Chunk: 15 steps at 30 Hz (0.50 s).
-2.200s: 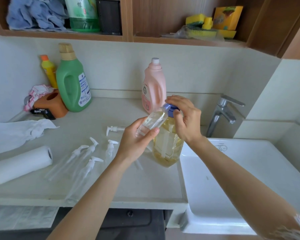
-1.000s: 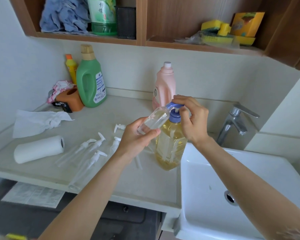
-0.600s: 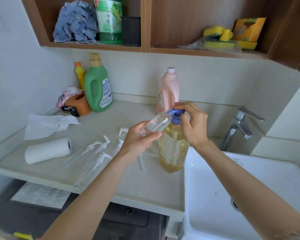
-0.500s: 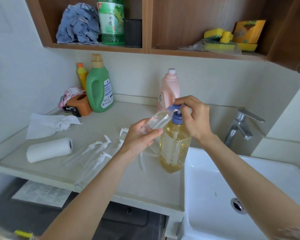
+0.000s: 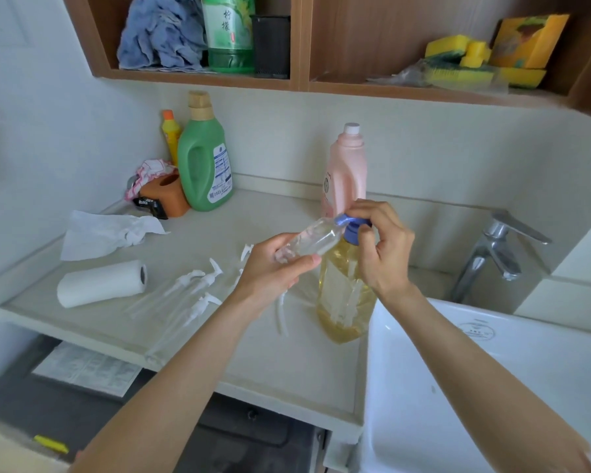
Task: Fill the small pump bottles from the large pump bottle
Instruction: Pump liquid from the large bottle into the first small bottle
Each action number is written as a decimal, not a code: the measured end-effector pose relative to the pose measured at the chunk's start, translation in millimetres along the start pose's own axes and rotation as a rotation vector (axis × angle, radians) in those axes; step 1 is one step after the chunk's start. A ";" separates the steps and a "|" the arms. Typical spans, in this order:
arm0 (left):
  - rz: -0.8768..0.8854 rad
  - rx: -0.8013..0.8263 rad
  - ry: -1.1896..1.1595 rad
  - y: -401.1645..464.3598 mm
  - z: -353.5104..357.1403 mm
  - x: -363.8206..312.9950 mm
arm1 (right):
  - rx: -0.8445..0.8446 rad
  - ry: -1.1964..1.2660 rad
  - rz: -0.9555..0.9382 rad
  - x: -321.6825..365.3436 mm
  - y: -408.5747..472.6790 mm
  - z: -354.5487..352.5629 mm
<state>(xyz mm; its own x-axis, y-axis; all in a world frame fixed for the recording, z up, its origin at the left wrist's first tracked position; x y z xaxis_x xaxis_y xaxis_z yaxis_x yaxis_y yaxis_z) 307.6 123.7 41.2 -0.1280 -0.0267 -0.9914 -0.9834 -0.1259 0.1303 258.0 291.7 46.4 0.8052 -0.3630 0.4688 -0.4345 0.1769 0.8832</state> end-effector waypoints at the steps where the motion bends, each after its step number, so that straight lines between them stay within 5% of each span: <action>1: -0.002 -0.006 0.007 0.1 -0.1 0.1 | 0.004 -0.001 0.003 0.7 0.3 -0.2; 11: 0.027 -0.031 -0.036 4.4 1.8 -6.9 | 0.226 -0.058 -0.013 15.5 28.9 -16.3; 15: 0.029 -0.003 -0.044 7.7 -1.5 -4.6 | 0.191 -0.074 -0.010 13.2 28.1 -15.4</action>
<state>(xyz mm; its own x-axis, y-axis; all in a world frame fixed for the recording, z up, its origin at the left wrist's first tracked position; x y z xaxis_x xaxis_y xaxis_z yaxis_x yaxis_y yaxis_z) 300.8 121.4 46.8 -0.1617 0.0136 -0.9868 -0.9790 -0.1282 0.1586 262.6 306.0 77.7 0.7814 -0.4311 0.4512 -0.5006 -0.0013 0.8657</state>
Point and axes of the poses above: each hand's wrist, its own y-axis towards the middle knuckle, its own z-axis out of the palm, x = y × z, the point moved 1 cm from there along y, towards the middle knuckle, and after that the axes turned 7 degrees about -x, right-handed, at the moved point
